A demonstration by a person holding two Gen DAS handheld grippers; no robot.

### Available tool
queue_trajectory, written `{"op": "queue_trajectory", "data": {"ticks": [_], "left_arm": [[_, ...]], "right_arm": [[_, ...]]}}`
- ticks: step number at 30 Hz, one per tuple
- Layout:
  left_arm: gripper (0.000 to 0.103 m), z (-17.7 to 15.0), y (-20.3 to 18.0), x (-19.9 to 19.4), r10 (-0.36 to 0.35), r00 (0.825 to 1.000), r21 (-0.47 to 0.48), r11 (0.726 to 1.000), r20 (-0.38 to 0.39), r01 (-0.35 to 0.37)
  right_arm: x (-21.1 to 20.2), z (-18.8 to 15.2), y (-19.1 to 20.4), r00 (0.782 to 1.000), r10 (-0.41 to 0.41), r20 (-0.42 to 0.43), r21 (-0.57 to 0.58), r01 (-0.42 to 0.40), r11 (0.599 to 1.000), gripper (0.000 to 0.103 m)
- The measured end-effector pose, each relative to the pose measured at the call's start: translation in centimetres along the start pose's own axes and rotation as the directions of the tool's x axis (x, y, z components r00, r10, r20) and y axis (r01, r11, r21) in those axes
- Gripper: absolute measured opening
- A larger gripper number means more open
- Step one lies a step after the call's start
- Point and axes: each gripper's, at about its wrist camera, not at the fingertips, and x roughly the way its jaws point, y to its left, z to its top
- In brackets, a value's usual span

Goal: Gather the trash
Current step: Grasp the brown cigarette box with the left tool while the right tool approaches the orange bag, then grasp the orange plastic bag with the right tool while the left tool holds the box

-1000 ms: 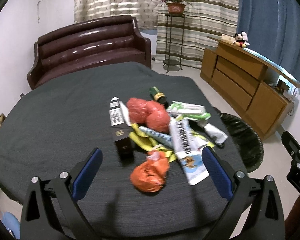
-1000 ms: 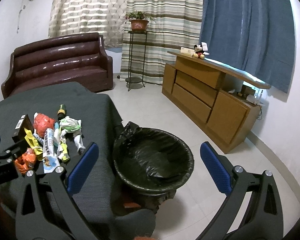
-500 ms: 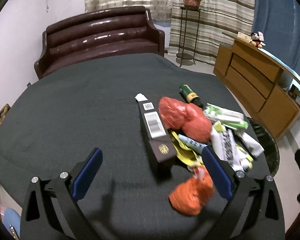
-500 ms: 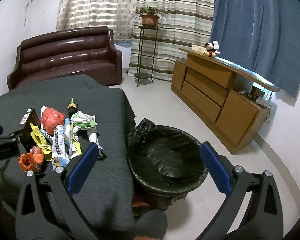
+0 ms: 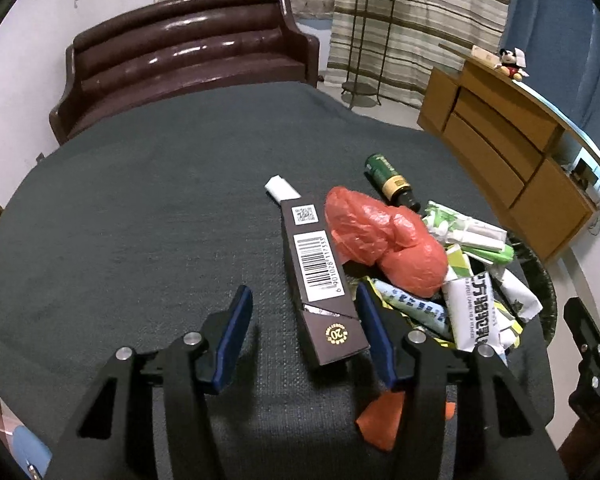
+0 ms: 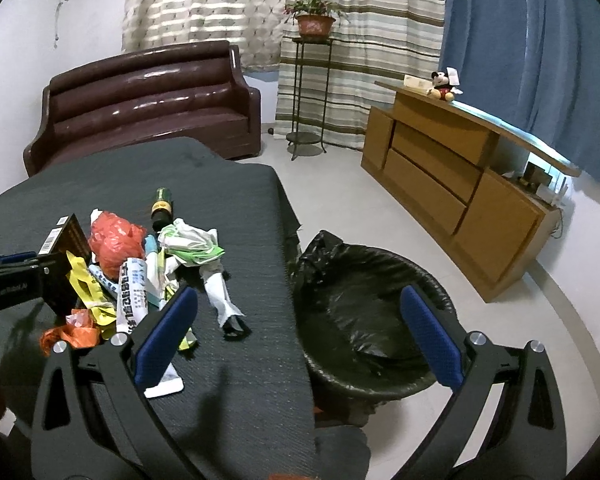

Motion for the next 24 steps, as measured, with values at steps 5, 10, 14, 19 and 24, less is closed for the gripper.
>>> {"op": "queue_trajectory", "data": {"ticks": [5, 10, 14, 19, 24], "left_arm": [[0.045, 0.1, 0.2, -0.3, -0.033, 0.999, 0.009, 0.999, -0.013, 0.033], [0.043, 0.7, 0.2, -0.9, -0.059, 0.998, 0.008, 0.998, -0.001, 0.059], [0.039, 0.9, 0.5, -0.4, -0.071, 0.997, 0.002, 0.997, -0.010, 0.071], [0.023, 1.1, 0.0, 0.0, -0.074, 0.997, 0.023, 0.997, -0.003, 0.074], [0.023, 1.2, -0.1, -0.4, -0.070, 0.997, 0.044, 0.997, 0.011, 0.070]], "right_arm": [[0.4, -0.1, 0.3, 1.000, 0.004, -0.007, -0.002, -0.004, 1.000, 0.099], [0.3, -0.2, 0.4, 1.000, 0.006, -0.010, -0.005, -0.006, 1.000, 0.099], [0.4, -0.2, 0.4, 1.000, 0.006, -0.012, -0.003, -0.006, 1.000, 0.099], [0.4, -0.3, 0.5, 1.000, 0.007, -0.018, -0.008, -0.007, 1.000, 0.099], [0.6, -0.2, 0.7, 1.000, 0.020, -0.023, -0.009, -0.020, 1.000, 0.097]]}}
